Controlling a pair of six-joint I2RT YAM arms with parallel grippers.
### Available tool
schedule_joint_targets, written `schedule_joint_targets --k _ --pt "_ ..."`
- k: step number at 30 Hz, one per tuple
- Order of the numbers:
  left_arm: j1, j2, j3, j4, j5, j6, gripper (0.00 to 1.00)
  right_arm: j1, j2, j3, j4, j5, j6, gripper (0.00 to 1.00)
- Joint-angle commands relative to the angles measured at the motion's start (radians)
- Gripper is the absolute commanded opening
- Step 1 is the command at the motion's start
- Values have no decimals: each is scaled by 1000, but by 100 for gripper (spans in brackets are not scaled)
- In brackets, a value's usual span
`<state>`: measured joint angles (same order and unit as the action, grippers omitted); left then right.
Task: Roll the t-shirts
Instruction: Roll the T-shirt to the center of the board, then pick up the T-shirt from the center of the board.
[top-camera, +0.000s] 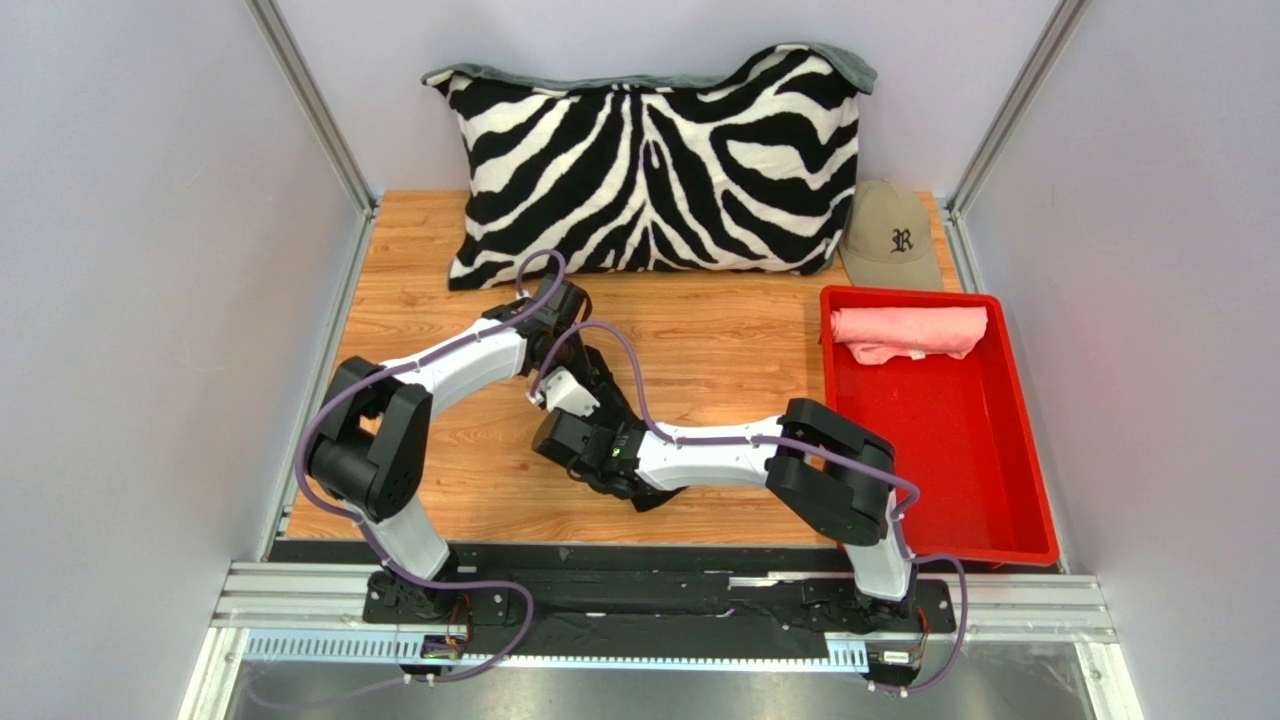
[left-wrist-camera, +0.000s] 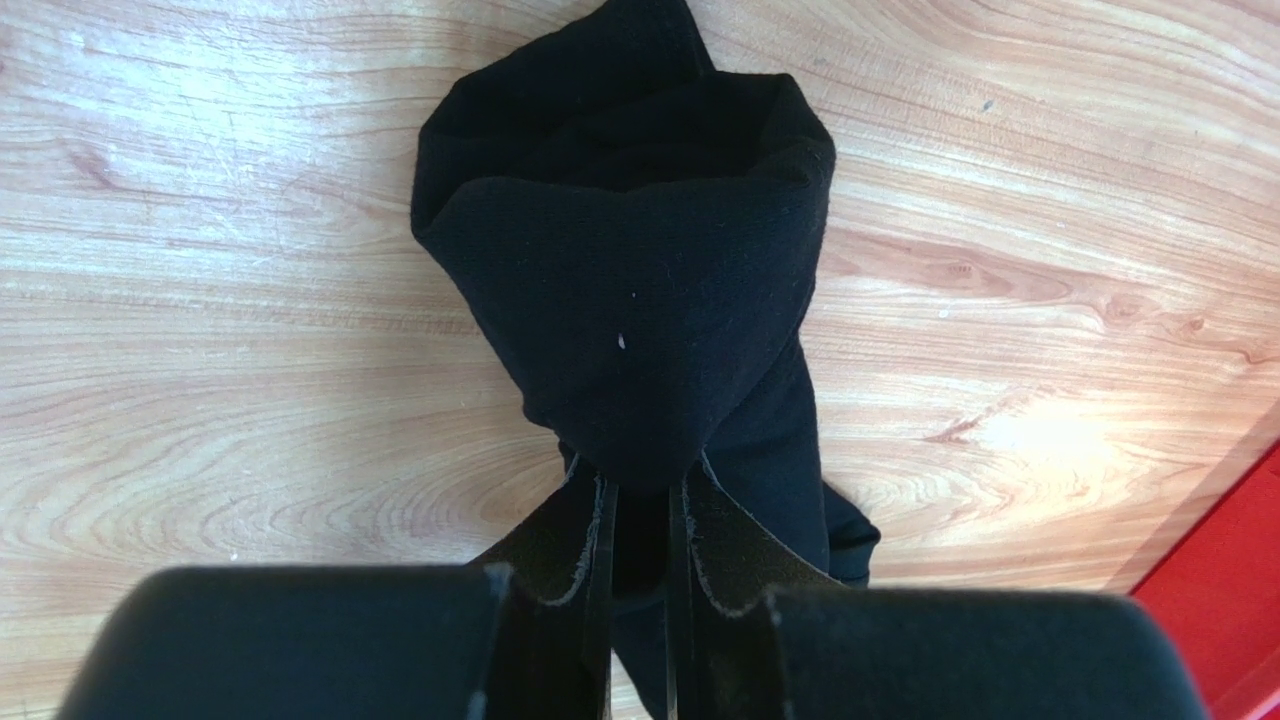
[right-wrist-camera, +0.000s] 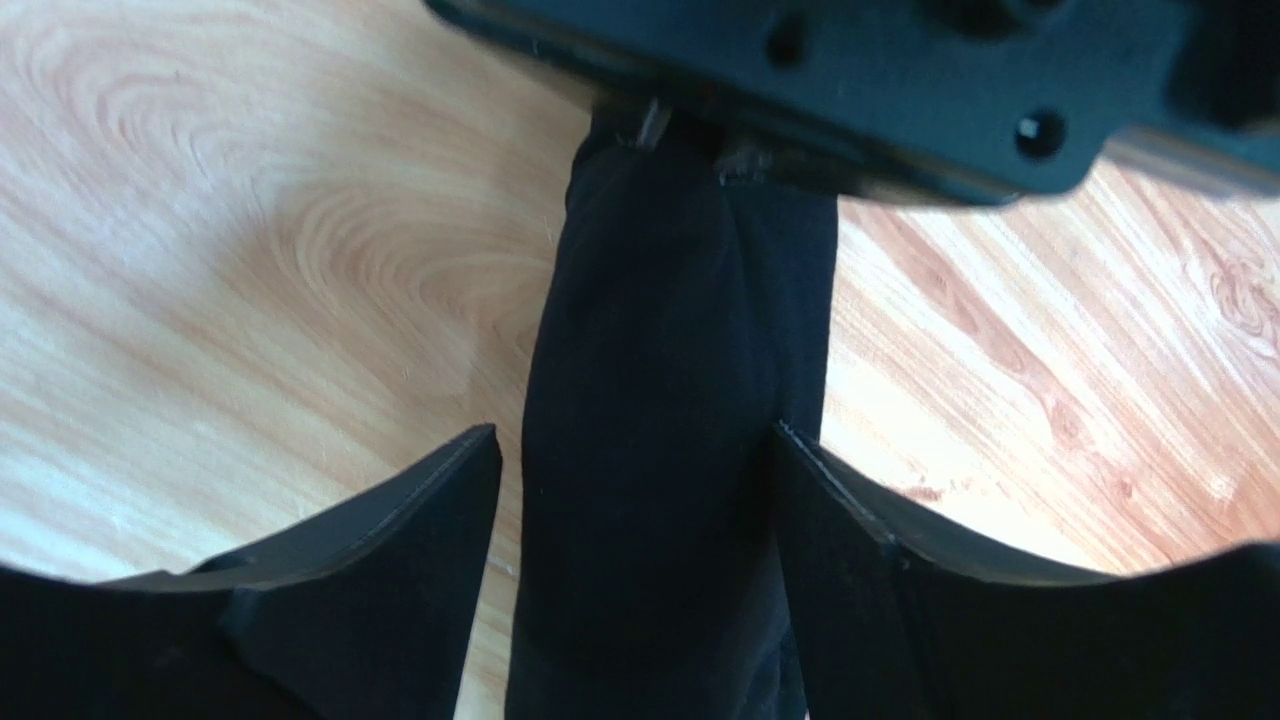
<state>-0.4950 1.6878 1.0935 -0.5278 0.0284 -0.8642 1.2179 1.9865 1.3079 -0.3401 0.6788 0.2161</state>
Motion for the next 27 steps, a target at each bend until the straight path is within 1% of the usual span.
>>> schedule_joint_targets --k 1,3,6,13,17,20,23,24,26,27 --pt "-28 13 29 -61 7 22 11 -11 -61 -30 0 -39 -4 71" --pt "-28 18 32 -61 10 22 11 -6 -106 -64 18 -42 -3 72" --pt "-27 21 34 -64 15 24 11 3 -137 -101 67 -47 -15 76" --pt "-28 27 32 -69 25 21 11 3 -29 -52 47 -30 -70 77" --pt "-27 27 32 -72 28 24 11 3 23 -18 29 -36 -70 75" --pt "-27 24 32 -75 27 24 11 2 31 -12 16 -38 -51 72" --pt "-27 23 31 -74 33 28 11 -18 3 -33 15 -85 -23 61" --pt "-27 21 28 -72 33 30 12 -23 -5 -39 15 -102 0 50" --pt "-25 13 28 -63 36 40 15 -44 -41 -65 13 -160 22 38" --pt "-24 10 28 -61 36 42 20 -49 -52 -73 15 -180 43 24"
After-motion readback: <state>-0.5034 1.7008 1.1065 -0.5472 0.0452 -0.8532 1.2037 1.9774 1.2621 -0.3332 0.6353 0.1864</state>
